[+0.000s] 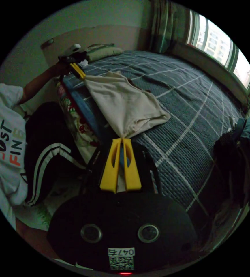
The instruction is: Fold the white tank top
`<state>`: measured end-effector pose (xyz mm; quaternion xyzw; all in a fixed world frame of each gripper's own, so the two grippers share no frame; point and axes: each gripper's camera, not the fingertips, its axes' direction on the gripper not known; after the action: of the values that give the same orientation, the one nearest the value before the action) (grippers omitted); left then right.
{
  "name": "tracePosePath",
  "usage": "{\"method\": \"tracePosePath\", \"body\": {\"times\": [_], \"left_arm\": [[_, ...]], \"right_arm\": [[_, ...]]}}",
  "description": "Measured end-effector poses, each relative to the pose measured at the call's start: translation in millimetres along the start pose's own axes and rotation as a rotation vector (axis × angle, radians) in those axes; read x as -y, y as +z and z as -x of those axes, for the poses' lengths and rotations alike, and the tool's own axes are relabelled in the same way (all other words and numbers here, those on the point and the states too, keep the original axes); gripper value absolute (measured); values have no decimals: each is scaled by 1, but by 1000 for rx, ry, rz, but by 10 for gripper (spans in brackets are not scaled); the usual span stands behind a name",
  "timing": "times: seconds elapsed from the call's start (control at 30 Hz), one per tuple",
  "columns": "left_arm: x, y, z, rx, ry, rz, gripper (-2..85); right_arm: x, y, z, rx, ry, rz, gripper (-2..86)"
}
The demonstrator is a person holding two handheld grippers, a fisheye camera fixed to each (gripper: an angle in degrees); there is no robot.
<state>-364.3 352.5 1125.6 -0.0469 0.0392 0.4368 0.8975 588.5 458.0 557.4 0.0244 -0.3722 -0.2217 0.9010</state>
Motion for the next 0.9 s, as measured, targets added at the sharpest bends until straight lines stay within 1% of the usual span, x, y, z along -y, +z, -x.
{"method": "tracePosePath", "body": {"times": [0.07,0.13,0.2,0.23,0.3,0.37,0.4,0.47,0.5,0.53,0.6,0.67,0.73,0.8,0.87,0.9], "left_arm": [[-6,6,0,4,-15,23,36],[-15,10,-2,33,-35,30,54],[-32,7,-7,108,-70,21,91],[-37,5,-8,135,-83,20,97],[-58,-7,-17,250,-125,-11,113],[-71,-16,-27,270,-159,-88,114],[-78,-18,-32,239,-183,-141,114],[-83,-14,-40,201,-210,-197,114],[-85,-8,-45,217,-236,-214,115],[-86,-4,-48,236,-252,-218,115],[-90,6,-54,321,-327,-227,108],[-94,12,-59,360,-382,-229,85],[-99,14,-66,389,-402,-249,72],[-110,15,-75,358,-395,-338,79],[-118,16,-76,280,-377,-390,97],[-120,19,-75,246,-375,-376,112]], "right_arm": [[10,26,2,11,3,93,10],[14,41,5,-3,9,135,15],[18,40,7,-20,52,75,17],[22,33,9,-55,79,13,17],[34,21,16,-129,97,-86,19],[71,15,32,-161,28,-211,29],[84,17,37,-157,0,-228,35],[149,36,56,-116,-123,-264,54],[166,43,60,-98,-154,-270,57],[200,61,69,-53,-232,-269,51],[247,93,81,10,-335,-248,41],[300,137,92,33,-444,-178,31],[331,169,97,62,-502,-114,30],[356,199,103,107,-547,-29,28],[377,230,112,89,-594,60,19],[380,235,113,73,-599,65,16]]}}
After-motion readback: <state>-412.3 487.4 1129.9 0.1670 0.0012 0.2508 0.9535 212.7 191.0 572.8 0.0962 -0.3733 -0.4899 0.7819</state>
